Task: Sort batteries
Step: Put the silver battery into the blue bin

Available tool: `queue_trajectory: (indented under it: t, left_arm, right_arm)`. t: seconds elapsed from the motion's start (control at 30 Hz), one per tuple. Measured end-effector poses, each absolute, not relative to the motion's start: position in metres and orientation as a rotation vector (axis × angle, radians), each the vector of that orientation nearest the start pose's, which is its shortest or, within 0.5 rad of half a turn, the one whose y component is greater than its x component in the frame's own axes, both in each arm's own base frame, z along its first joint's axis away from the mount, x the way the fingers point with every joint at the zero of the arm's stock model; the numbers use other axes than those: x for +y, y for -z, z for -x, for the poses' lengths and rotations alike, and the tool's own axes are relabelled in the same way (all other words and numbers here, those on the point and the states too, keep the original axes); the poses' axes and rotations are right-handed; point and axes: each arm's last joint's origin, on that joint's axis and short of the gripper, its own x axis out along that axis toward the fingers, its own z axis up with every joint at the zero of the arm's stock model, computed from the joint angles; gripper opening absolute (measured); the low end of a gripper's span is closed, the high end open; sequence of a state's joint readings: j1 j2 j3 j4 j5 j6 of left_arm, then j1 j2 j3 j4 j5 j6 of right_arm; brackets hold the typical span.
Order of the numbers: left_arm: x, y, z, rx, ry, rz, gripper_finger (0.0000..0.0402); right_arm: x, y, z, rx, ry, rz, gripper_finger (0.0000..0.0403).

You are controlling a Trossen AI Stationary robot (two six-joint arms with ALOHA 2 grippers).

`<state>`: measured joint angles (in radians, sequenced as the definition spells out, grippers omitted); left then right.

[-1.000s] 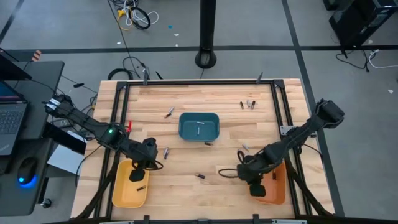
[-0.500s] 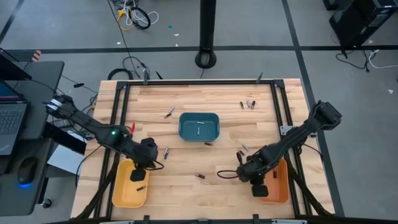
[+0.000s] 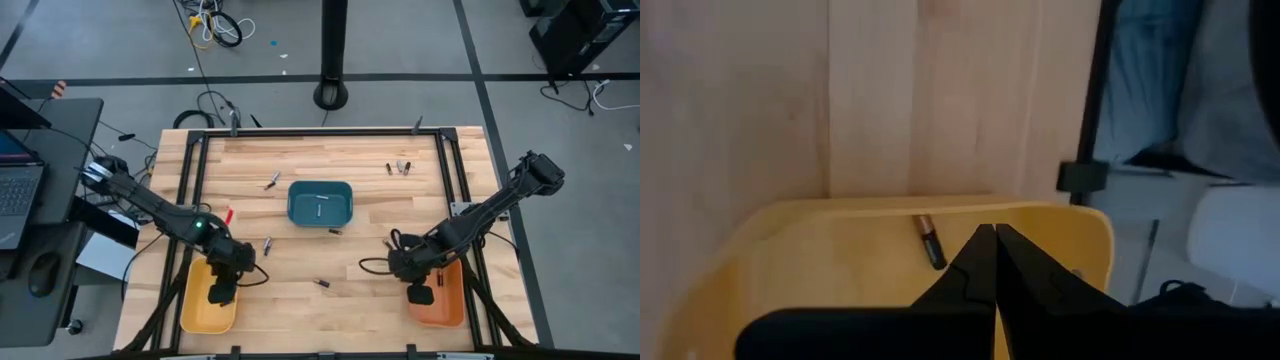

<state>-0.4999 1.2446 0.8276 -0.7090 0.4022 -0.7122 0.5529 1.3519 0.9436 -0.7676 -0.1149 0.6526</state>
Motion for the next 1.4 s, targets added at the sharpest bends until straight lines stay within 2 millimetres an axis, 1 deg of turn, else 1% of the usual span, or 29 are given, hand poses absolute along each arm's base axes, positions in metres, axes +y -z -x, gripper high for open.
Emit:
queue_trajectory:
  t: [0.23, 0.5, 0.7, 1.0, 1.17, 1.27, 1.33, 1.4]
  left_arm:
    - [-0.127, -0.203, -0.198, 1.492, 0.336, 0.509, 0.0007]
    - [-0.129, -0.185, -0.202, 1.575, 0.332, 0.432, 0.0007]
    - [-0.13, -0.175, -0.204, 1.575, 0.331, 0.425, 0.0007]
    - [-0.134, -0.178, -0.21, 1.501, 0.378, 0.45, 0.0007]
    - [-0.136, -0.181, -0.211, 1.52, 0.391, 0.507, 0.0007]
    - [-0.136, -0.189, -0.21, 1.566, 0.372, 0.503, 0.0007]
    - [-0.135, -0.196, -0.21, 1.591, 0.362, 0.475, 0.0007]
    - [-0.133, -0.207, -0.209, 1.579, 0.341, 0.421, 0.0007]
  right_arm:
    - [0.13, -0.232, -0.208, 1.26, -0.153, -0.242, 0.001]
    - [0.129, -0.231, -0.207, 1.268, -0.127, -0.214, 0.001]
    - [0.128, -0.231, -0.207, 1.267, -0.126, -0.2, 0.0011]
    - [0.128, -0.231, -0.206, 1.27, -0.121, -0.196, 0.0011]
    - [0.127, -0.231, -0.206, 1.267, -0.112, -0.178, 0.0011]
    - [0.127, -0.231, -0.206, 1.265, -0.114, -0.172, 0.0011]
    - [0.127, -0.231, -0.206, 1.263, -0.112, -0.168, 0.0011]
    - [0.127, -0.231, -0.206, 1.262, -0.116, -0.162, 0.0011]
